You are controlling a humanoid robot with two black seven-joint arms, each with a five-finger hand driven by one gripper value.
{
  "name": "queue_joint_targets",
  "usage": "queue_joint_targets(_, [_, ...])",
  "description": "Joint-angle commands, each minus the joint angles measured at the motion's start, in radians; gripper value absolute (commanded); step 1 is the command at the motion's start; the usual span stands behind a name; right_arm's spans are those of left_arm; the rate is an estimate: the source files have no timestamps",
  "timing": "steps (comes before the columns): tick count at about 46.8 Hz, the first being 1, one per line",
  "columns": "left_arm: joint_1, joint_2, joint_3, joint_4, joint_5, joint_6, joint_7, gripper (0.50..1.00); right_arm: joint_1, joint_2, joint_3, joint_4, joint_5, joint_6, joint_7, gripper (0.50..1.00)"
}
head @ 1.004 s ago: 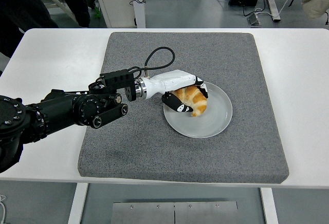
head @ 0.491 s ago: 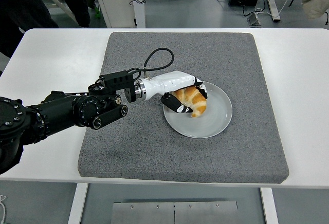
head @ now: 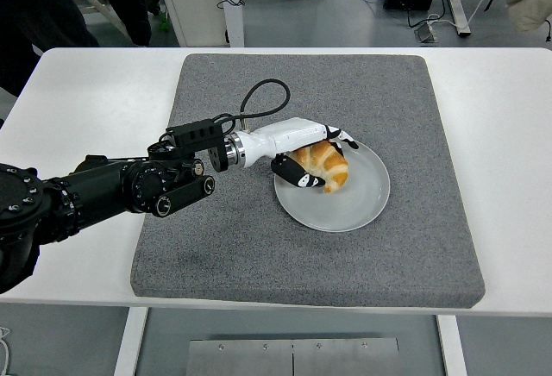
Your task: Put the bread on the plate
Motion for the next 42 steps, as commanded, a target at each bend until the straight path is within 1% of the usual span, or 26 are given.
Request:
queue_joint_targets(1, [-0.001,0.0,0.0,0.0,-0.001,0.0,0.0,0.884,0.0,0.0,0.0,0.0,0.0,0.0,0.0,1.0])
queue_joint_targets(6, [0.0,0.0,0.0,0.0,-0.001,0.0,0.0,0.921,0.0,0.0,0.0,0.0,0.0,0.0,0.0,1.0])
queue_joint_targets(17, [0.005,0.0,-0.003,0.0,-0.016,0.0,0.0,0.925,0.0,0.0,0.0,0.0,0.0,0.0,0.0,1.0])
queue_joint_targets(21, [0.002,0.0,-0.008,0.0,-0.065,0.0,0.0,0.925,0.0,0.0,0.0,0.0,-0.001,0.0,0.0,1.0])
queue_joint_targets(28, [-0.006,0.0,-0.011,0.0,-0.204,-0.009,0.0,0.93,0.0,0.0,0.0,0.0,0.0,0.0,0.0,1.0])
queue_joint_targets(32, [-0.009,0.0,-0.018,0.0,-0.272,-0.053,0.0,0.931,0.0,0.0,0.0,0.0,0.0,0.0,0.0,1.0])
queue_joint_targets(36, [-0.018,0.0,-0.051,0.0,-0.343,-0.118,0.0,0.933,0.0,0.0,0.0,0.0,0.0,0.0,0.0,1.0])
queue_joint_targets(42, [-0.024,0.0,-0.118,0.0,-0.41,-0.219,0.0,0.948,0.0,0.0,0.0,0.0,0.0,0.0,0.0,1.0])
